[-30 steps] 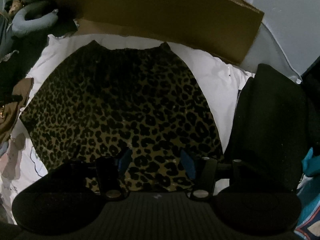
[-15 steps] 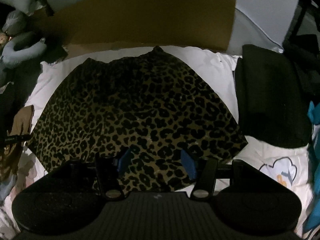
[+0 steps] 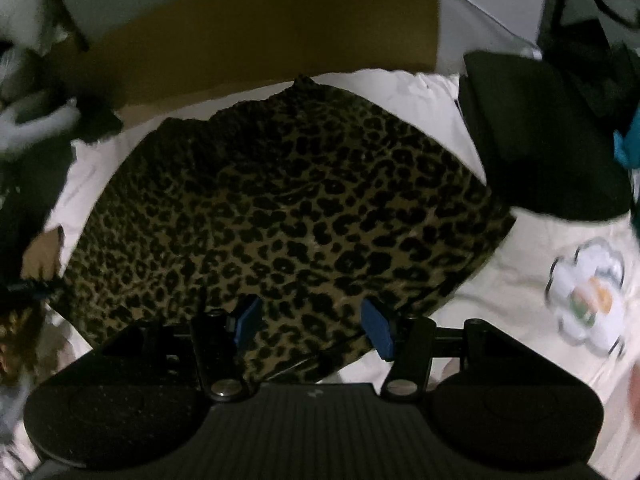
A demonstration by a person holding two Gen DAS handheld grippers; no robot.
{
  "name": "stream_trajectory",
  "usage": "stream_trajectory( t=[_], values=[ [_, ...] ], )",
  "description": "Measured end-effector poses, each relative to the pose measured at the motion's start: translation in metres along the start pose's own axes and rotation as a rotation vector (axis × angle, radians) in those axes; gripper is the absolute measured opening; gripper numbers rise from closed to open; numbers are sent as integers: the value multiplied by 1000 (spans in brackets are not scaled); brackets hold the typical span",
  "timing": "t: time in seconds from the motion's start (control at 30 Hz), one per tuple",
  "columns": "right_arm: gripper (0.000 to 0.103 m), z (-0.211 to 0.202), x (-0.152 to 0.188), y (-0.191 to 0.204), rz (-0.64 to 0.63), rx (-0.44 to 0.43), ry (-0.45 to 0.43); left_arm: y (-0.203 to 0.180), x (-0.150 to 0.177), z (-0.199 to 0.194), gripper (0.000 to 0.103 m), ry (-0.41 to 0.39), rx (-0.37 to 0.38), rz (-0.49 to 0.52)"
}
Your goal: Fold clothes
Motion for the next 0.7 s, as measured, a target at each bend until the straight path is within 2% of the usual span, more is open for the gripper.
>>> stream_trajectory(
  t=[0.2, 0.4, 0.47, 0.53, 0.7],
  values=[
    [62, 9, 20, -1, 160, -48, 27, 6, 4, 6, 37, 18, 6, -29],
    [62, 17, 32, 5, 162, -53, 56, 6, 4, 8, 35, 29, -4, -14],
    [62, 19, 35, 7, 156, -51, 62, 8, 5, 8, 28, 29, -2, -19],
    [62, 21, 37, 9, 156, -52, 67, 10, 6, 8, 24, 30, 2, -26],
    [62, 23, 39, 14, 147, -55, 77, 13, 7, 8, 21, 38, 7, -21]
  ],
)
Point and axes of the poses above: each gripper's, at about its wrist camera, not at the fingertips, and z roughly the way its jaws point, y to its left, x to its underside, the point moved 7 cm from there along z, roughly the way its jaws point, and after that the axes turned 6 degrees about y, right-handed, at the moved point
